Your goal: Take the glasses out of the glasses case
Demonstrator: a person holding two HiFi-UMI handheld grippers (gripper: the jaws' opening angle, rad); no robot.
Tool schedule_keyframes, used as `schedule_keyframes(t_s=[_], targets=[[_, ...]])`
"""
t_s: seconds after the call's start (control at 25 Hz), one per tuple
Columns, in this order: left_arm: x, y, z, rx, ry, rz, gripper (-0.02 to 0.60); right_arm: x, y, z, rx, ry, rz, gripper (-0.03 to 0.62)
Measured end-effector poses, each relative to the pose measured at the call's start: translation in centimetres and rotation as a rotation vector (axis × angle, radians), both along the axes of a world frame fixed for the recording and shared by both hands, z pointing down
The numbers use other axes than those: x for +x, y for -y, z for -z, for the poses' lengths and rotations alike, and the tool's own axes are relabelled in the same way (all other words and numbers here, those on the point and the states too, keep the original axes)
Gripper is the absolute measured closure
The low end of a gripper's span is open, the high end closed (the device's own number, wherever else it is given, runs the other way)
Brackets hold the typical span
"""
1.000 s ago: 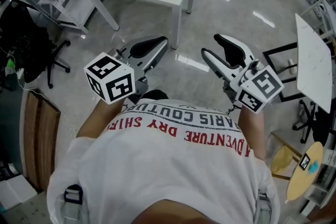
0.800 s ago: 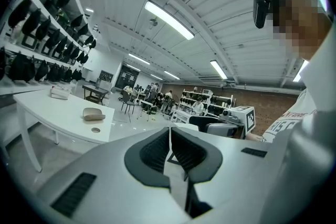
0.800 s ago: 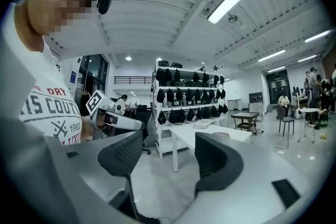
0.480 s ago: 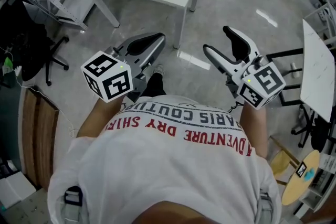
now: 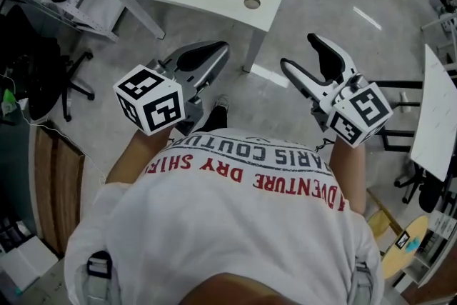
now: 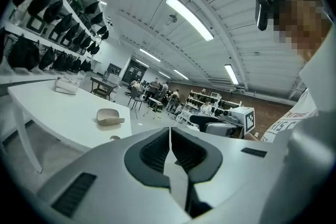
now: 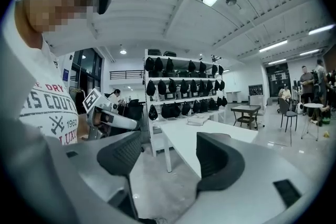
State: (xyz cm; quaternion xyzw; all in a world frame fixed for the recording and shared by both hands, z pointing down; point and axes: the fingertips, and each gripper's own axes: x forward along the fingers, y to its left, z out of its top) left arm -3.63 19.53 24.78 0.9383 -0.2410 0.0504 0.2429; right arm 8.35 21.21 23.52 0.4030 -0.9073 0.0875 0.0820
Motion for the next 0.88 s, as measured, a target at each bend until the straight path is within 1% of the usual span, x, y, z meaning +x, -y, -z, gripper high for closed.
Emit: schedule_keyframes(t_s=[0.32,0.52,0.68,0.88], targets=[[-1.5,10.7,-1.0,-0.045,0.011,-0.027,0.546,-1.4,9.9,-1.0,-0.061,-0.019,-0.033,0.281],[-2.1,16.8,-1.4,-0.038,0.011,-0.037,0.546,-2.2,15.4,-1.5,-0.077,-0.04,-0.047,0.281],[-2.2,20.2,-2.0,-0.041,0.014,-0.057,0.546,-2.4,18.6,-2.3,-0.091,-0.052,-0.07,0.283],[-2.3,22.7,-3.3,-0.057,0.024,-0.073,0.546,-2.2,21.3,-3.1,-0.107,-0.068,-0.093,0.283]])
